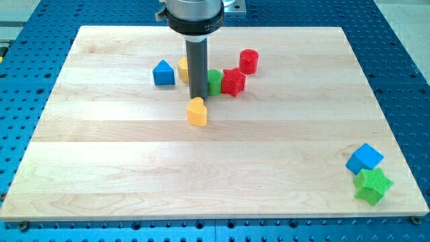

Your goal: Separate the red blocks from the other blocks

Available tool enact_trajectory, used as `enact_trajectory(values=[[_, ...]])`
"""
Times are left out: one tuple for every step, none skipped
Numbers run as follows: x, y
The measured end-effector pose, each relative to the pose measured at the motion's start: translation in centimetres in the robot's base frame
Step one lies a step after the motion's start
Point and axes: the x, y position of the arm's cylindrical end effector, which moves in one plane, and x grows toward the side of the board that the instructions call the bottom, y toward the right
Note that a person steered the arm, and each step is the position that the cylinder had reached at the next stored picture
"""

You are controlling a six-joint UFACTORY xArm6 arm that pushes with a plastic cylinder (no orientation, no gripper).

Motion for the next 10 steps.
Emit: enact_trajectory(values=[[0.0,0.6],[-2.8,6.3],[-3.1,6.8],[-2.8,6.8],[1.2,6.9],[3.0,9.7],[-1.1,10.1],[-6.7,9.6],[-7.5,9.6],[-5.7,9.6]])
